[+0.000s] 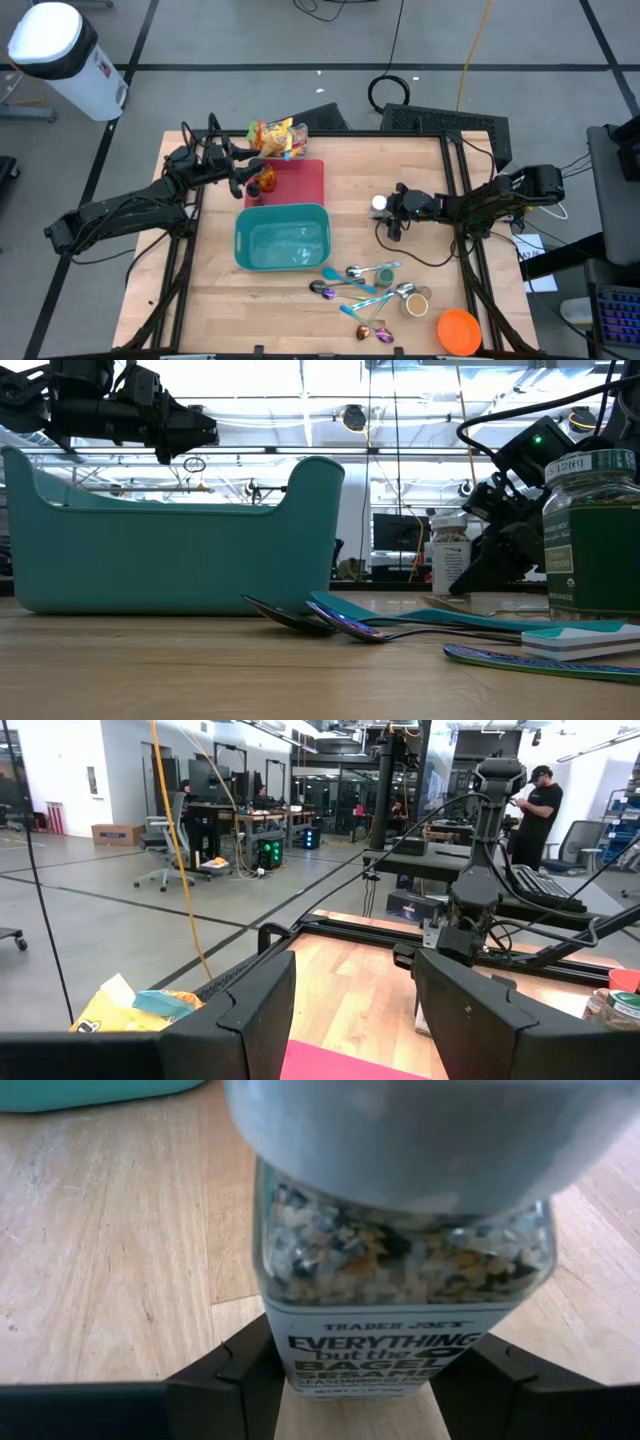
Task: Pick & Place Food Item
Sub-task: Put the white seasoning bottle into the red bin
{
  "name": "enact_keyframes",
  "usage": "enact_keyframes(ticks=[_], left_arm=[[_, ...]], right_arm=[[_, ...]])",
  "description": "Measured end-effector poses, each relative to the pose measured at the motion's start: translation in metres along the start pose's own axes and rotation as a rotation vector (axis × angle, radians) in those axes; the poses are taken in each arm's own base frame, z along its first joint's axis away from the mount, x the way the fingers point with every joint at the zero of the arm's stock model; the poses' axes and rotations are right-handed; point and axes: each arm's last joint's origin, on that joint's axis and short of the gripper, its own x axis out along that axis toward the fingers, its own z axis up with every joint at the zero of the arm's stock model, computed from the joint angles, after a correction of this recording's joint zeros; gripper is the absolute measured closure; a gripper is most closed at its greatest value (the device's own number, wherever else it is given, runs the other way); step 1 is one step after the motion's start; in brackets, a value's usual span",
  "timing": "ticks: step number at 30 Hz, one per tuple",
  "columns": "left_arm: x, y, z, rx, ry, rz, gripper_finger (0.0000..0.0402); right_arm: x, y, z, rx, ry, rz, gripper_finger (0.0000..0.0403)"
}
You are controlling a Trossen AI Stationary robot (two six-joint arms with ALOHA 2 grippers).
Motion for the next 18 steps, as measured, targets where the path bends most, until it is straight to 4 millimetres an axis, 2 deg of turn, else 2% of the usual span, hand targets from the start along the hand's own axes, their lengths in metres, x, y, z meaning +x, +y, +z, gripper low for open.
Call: enact_keyframes(ticks=[4,8,13,18], left_arm=[[0.000,0.000,0.000,-0.010,0.000,0.000,0.0188],[0.000,0.000,0.003,-0.084,-0.007,-0.001,0.0188],[0.007,-0.004,0.026,-0.112,0.024,-0.088,0.0188],[0.033,-0.009,0.047,-0.060,0.181,-0.111,0.0187]], right_arm=[[0.000,0.000,0.000,0.031,-0.004,-0.002,0.0201],[0.001,0.000,0.007,0.076,-0.039,0.000,0.0213],[0.008,0.002,0.031,0.077,-0.091,0.005,0.0213],[0.016,0.003,0.059,0.045,-0.081,0.000,0.0213]])
